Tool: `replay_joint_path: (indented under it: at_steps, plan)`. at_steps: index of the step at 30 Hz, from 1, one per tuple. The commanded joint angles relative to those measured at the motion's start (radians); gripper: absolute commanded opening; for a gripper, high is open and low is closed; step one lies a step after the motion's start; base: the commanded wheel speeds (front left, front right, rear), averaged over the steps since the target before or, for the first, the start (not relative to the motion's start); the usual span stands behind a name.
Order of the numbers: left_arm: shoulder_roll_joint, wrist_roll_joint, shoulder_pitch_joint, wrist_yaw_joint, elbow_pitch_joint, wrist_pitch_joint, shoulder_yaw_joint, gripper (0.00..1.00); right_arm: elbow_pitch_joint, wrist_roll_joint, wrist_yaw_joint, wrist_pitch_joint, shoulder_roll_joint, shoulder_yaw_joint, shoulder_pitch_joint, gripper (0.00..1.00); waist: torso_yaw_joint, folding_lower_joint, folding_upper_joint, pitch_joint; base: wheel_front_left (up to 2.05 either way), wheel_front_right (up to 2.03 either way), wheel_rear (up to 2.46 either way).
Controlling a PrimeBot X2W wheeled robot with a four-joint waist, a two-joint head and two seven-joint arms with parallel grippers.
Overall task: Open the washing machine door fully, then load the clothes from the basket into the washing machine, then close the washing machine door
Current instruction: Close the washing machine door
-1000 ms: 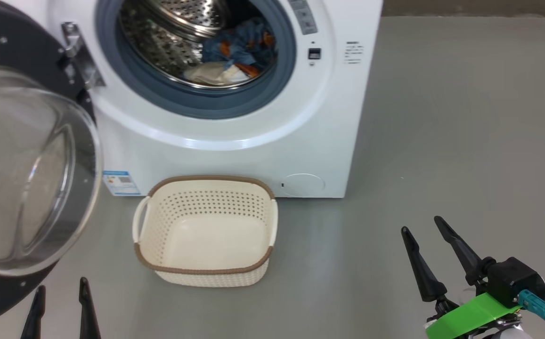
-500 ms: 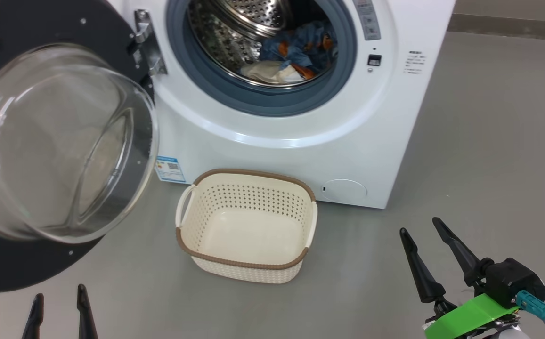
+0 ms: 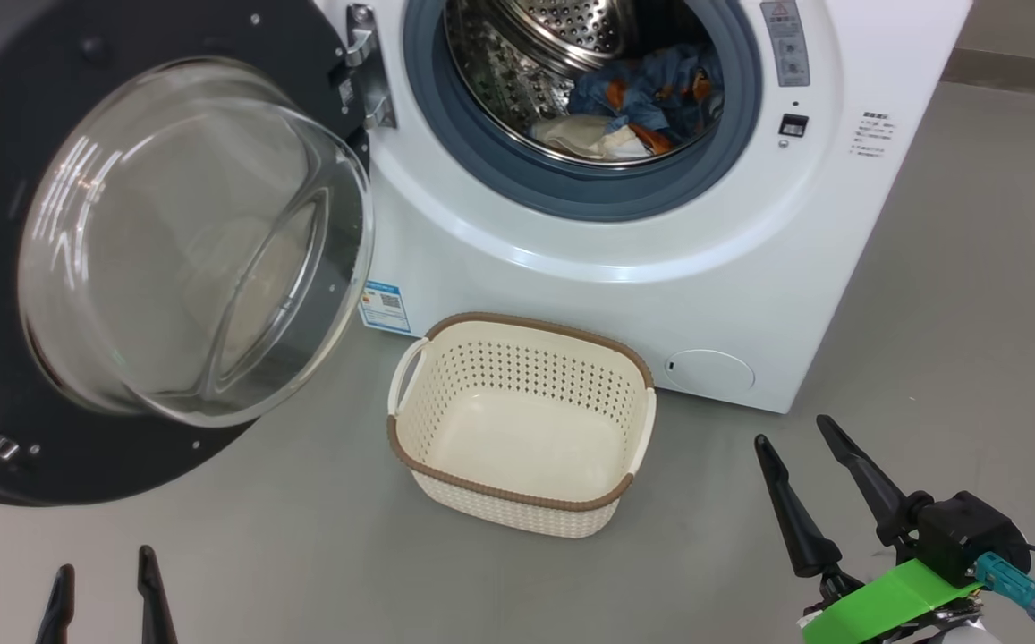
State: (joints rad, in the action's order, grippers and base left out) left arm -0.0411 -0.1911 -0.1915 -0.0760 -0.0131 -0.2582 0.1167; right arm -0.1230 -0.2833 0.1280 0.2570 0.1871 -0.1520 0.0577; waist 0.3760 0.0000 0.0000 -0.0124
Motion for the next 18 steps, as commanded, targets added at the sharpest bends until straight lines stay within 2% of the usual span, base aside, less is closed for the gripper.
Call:
replay_joint_path:
  at_steps: [1,18]
  plan:
    - [-0.009,-0.004,0.009,-0.009,-0.021,-0.004,0.037,1.0,0.022,0.006,0.003,0.005,0.004,-0.024,-0.003,1.0,0.008,0.0,0.0,0.0,0.0,0.0,0.0]
    - [-0.009,-0.013,-0.005,-0.035,-0.02,-0.004,0.047,1.0,0.017,0.005,0.003,0.005,0.006,-0.029,-0.017,1.0,0.058,0.0,0.0,0.009,0.0,0.0,0.0]
